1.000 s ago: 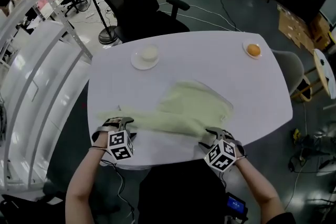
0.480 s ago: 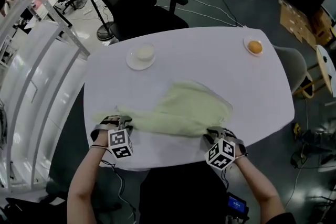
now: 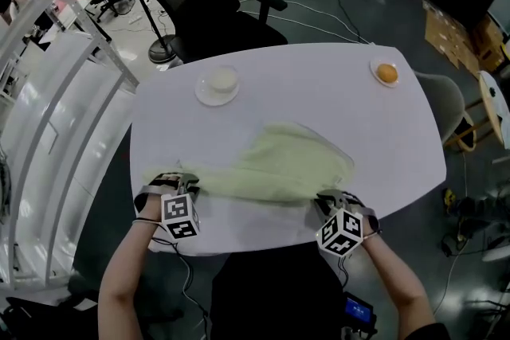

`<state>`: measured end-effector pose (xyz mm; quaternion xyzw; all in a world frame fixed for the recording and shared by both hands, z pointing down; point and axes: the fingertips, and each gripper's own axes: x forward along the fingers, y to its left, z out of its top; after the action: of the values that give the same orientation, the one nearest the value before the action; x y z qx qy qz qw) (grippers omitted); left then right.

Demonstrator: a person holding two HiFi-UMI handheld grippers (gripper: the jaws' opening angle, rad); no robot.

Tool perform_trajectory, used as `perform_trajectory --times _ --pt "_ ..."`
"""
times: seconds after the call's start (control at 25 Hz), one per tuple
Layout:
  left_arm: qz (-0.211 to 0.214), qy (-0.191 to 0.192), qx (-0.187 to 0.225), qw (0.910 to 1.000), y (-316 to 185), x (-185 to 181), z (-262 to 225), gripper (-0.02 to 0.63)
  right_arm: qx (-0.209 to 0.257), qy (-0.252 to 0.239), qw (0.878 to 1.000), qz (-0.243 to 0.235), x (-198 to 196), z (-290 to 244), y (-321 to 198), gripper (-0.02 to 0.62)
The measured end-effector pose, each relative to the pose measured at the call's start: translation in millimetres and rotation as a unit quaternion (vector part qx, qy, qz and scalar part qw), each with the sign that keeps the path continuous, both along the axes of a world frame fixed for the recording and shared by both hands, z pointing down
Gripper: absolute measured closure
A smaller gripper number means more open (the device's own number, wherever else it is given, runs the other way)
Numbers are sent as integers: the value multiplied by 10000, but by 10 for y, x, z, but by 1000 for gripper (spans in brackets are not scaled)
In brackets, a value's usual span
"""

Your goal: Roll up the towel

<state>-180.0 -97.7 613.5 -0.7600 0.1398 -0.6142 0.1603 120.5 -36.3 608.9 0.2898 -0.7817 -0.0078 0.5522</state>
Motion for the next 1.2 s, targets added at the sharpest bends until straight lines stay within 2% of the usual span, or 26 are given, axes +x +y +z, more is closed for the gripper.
perform_trajectory --times 0.32,0.6,0.76,0.96,1.2 --pt "109 -13 -15 9999 339 -110 -19 529 38 71 9999 -65 -114 -60 222 559" --pt "159 -54 -153 9997 708 -274 63 529 -277 39 9994 -220 -252 17 570 561" --pt "194 -91 -149 9997 755 -293 109 529 -402 104 9985 -347 -292 89 697 561" --pt "223 -110 -185 9995 672 -274 41 529 -393 94 9986 -344 -276 36 573 560" --pt "38 -30 -141 9999 452 -244 -116 528 -390 -20 9987 -333 -233 -101 294 560"
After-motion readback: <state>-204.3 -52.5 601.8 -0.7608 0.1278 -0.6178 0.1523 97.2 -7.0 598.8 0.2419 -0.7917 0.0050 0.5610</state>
